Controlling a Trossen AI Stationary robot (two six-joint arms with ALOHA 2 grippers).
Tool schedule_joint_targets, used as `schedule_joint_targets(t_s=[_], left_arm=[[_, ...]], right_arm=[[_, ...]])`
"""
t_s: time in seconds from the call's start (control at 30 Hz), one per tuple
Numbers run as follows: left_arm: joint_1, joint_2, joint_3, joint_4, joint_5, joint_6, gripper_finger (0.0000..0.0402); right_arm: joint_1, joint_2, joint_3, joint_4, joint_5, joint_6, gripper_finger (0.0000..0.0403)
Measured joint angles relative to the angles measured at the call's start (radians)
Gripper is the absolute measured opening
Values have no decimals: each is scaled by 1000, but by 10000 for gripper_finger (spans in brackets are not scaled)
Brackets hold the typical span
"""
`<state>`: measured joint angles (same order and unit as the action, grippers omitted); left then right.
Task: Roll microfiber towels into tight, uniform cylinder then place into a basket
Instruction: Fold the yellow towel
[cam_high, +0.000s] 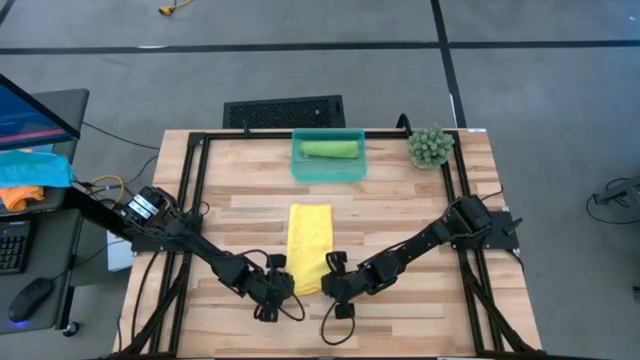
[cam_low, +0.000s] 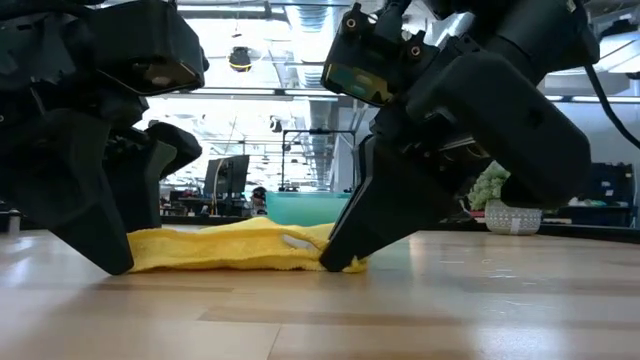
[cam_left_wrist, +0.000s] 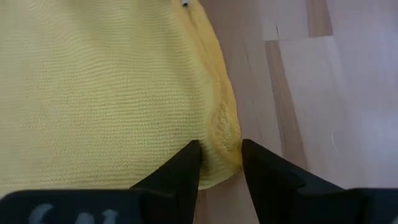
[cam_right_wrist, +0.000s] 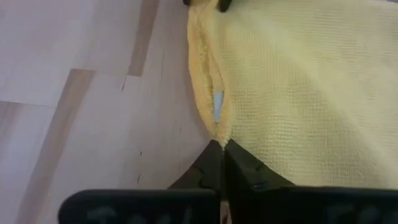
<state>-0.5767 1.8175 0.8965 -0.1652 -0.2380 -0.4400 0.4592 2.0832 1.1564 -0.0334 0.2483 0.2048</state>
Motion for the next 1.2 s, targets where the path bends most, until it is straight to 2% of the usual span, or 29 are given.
schedule_joint_targets(t_s=[0.1, 0.2, 0.3, 0.5, 0.73, 1.0, 1.2], left_arm=[[-14, 1, 22, -25, -3, 26, 93], [-35, 5, 57, -86, 3, 53, 46], [-57, 7, 88, -145, -50, 62, 9], [-78, 7, 148, -218, -81, 63, 3], [-111, 5, 237, -323, -93, 72, 2], [-194, 2, 406, -628, -305, -22, 1], [-191, 2, 466, -717, -436, 8, 1]], right_arm=[[3, -9, 18, -23, -1, -21, 23], [17, -14, 50, -79, -7, -37, 9], [37, -12, 105, -187, -7, -37, 10], [72, -12, 196, -303, -5, -37, 10], [117, -12, 323, -437, 52, -23, 13], [181, -14, 457, -531, 145, -12, 6], [198, -15, 498, -629, 241, 51, 12]])
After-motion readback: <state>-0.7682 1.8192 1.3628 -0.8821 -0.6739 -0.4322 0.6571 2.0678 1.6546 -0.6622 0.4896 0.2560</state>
